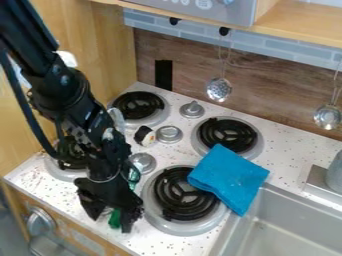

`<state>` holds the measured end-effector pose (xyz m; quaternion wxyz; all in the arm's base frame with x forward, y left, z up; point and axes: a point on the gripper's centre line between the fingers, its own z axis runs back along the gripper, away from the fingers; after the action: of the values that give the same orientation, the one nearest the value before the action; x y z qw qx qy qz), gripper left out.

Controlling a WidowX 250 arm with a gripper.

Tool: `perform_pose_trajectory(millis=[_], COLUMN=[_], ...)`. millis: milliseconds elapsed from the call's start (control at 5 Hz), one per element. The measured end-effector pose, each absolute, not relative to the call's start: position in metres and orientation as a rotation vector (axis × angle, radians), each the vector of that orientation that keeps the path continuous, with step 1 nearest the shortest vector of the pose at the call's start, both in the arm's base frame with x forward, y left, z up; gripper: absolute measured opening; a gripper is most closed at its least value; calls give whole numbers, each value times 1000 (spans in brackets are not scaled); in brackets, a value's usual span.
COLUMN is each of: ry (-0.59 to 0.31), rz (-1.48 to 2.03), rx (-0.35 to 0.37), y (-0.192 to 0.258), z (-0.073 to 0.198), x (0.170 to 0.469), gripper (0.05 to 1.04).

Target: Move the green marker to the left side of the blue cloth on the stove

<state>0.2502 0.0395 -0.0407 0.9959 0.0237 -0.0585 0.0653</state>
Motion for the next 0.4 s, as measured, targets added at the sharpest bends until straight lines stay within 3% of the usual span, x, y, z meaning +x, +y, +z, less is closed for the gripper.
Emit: perform_pose_trajectory(millis=[200,400], ry=[-101,-92], rz=[156,176], rx=[46,26], y=[39,37], z=[-44,-44], x=[253,255], gripper=[945,697])
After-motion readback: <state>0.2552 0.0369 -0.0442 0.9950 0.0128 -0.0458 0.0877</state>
